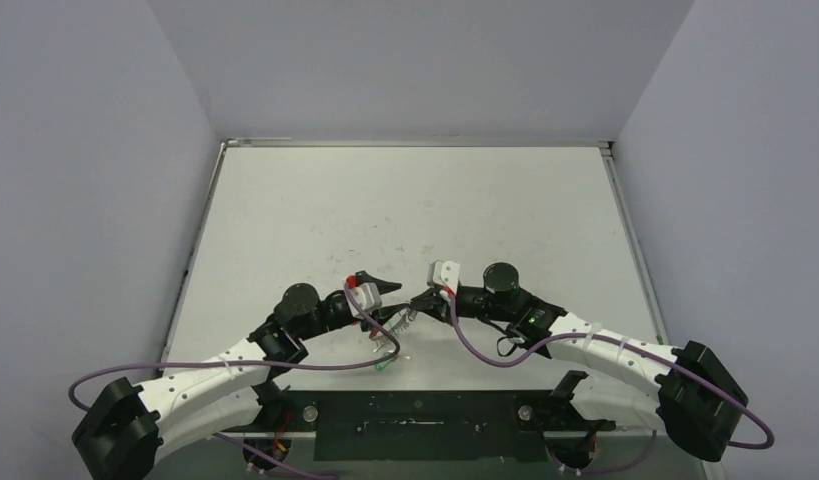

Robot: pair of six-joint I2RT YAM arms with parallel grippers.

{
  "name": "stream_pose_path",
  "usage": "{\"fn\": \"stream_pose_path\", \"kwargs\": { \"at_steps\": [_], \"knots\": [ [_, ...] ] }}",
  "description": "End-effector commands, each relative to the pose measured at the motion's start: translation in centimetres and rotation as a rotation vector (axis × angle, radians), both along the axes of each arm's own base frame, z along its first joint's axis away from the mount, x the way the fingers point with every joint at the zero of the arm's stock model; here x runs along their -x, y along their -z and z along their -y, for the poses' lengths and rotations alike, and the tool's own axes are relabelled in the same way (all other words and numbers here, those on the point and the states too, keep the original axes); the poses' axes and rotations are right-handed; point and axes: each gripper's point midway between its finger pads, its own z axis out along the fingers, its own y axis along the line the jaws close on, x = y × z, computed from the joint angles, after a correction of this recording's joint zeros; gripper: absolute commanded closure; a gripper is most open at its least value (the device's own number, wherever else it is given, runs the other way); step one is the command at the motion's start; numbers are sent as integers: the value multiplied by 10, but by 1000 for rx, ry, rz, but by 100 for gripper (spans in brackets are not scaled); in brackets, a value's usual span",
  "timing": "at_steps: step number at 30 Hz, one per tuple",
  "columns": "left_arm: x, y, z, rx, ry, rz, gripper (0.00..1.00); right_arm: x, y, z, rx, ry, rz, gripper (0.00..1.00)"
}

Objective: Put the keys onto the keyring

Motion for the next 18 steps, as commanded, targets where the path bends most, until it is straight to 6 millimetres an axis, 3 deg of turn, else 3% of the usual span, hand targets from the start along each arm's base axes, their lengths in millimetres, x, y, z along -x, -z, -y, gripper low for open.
{"fn": "stream_pose_path", "kwargs": {
  "at_steps": [1,6,11,18],
  "knots": [
    [11,-25,13,34,100,52,62,-1,-41,-10,-90,-34,89,100],
    [10,-15,14,10,104,48,69,2,-46,-10,-113,-42,101,100],
    [10,-9,14,-5,108,49,81,5,-54,-9,-155,-48,131,100],
    [11,-13,17,-2,126,61,100,5,-49,-10,-139,-60,126,100]
  ]
}}
